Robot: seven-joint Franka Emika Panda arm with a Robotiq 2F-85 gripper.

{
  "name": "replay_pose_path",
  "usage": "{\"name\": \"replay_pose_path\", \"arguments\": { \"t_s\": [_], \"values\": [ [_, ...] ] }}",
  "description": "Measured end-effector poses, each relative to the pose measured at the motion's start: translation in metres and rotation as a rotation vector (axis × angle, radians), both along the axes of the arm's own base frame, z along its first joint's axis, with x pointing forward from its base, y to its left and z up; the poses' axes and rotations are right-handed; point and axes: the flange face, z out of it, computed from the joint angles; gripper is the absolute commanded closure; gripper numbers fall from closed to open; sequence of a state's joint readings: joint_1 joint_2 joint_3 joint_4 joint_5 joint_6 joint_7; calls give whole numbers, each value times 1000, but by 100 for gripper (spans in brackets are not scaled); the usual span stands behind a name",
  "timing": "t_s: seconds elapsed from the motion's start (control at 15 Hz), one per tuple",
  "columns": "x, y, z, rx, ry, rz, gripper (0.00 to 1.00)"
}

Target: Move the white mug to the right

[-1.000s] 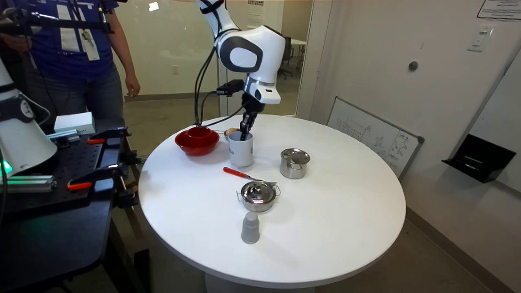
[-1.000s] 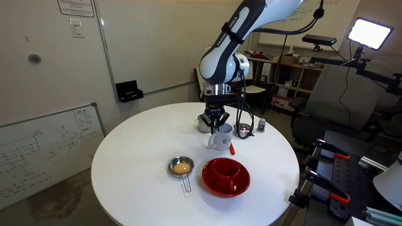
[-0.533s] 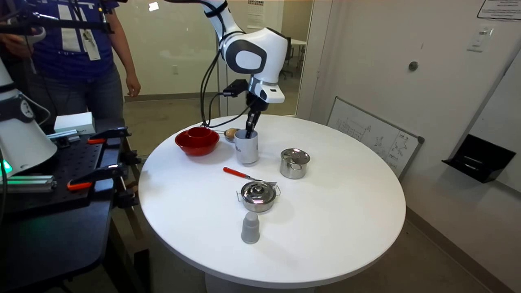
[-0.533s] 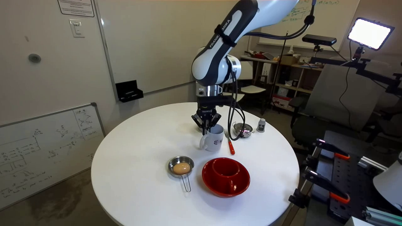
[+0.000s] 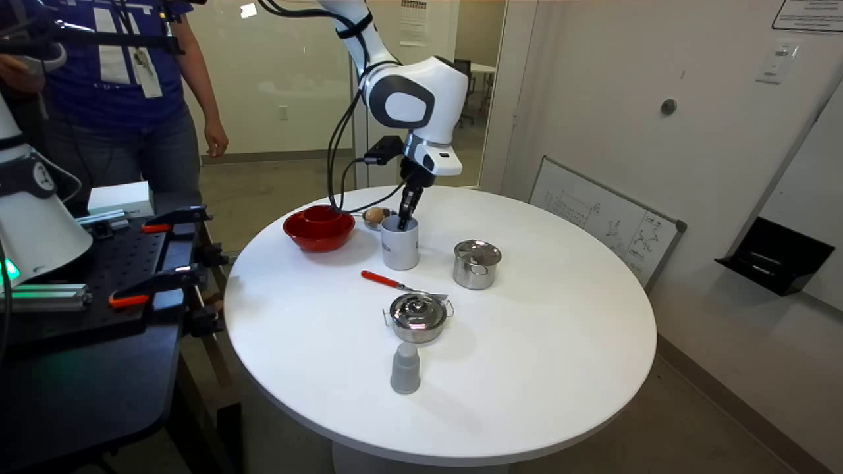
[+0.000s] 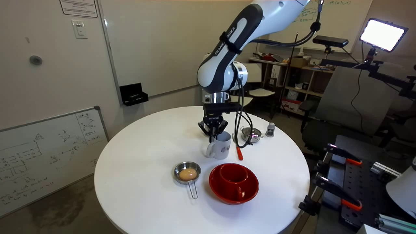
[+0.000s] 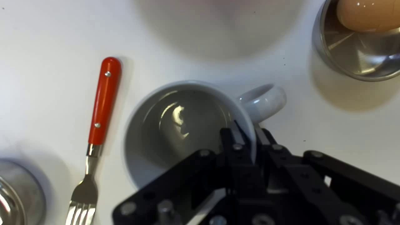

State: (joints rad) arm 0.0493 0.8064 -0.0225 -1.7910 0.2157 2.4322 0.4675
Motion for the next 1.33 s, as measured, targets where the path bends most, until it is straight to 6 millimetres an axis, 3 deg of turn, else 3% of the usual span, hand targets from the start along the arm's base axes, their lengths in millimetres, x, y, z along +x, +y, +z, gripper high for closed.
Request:
{"name": "replay_pose_path", "arguments": {
  "t_s": [0.4, 0.47, 0.53, 1.13, 1.33],
  "values": [
    [0, -1, 0, 6, 1, -10, 93],
    [0, -2, 0, 8, 1, -15, 83],
    [0, -3, 0, 11, 1, -21, 64],
    [-10, 2, -9, 46, 27, -62, 1],
    [-8, 3, -6, 46, 19, -61, 0]
  ]
}}
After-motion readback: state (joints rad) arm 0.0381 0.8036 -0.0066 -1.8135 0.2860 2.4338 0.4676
